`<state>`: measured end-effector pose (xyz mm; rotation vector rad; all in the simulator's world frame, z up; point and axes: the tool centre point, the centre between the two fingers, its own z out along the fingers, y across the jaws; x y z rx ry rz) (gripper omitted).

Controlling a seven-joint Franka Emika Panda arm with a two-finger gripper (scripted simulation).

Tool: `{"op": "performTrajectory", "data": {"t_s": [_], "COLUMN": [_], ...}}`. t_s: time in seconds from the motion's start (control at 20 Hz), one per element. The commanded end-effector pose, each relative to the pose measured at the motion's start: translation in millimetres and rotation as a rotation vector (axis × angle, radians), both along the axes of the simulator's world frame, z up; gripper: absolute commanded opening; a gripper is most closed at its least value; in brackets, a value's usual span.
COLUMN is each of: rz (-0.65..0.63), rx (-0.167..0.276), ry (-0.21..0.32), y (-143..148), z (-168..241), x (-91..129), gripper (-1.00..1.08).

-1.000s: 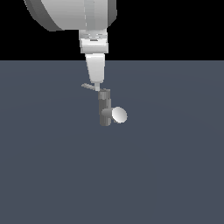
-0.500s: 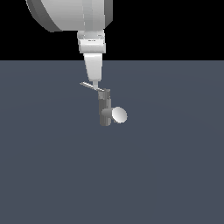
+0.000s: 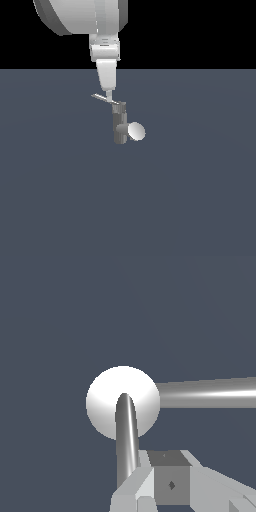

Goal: Turn on the faucet by rotating a designated handle.

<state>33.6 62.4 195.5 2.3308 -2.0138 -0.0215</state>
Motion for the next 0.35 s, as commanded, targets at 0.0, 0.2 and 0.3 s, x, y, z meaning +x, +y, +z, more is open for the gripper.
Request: {"op": "performTrajectory", "data": {"t_s": [0.0, 0.2, 0.3], "rz": [0.057, 0.067, 0.07], "rx": [0.036, 0.038, 0.039], "ry": [-0.054, -0.051, -0.05], "y": [47.1, 57.2, 59.7], "z": [-11.1, -13.0, -13.5], "x": [28.8, 37.1, 39.2], "gripper": [-1.0, -1.0, -1.0]}}
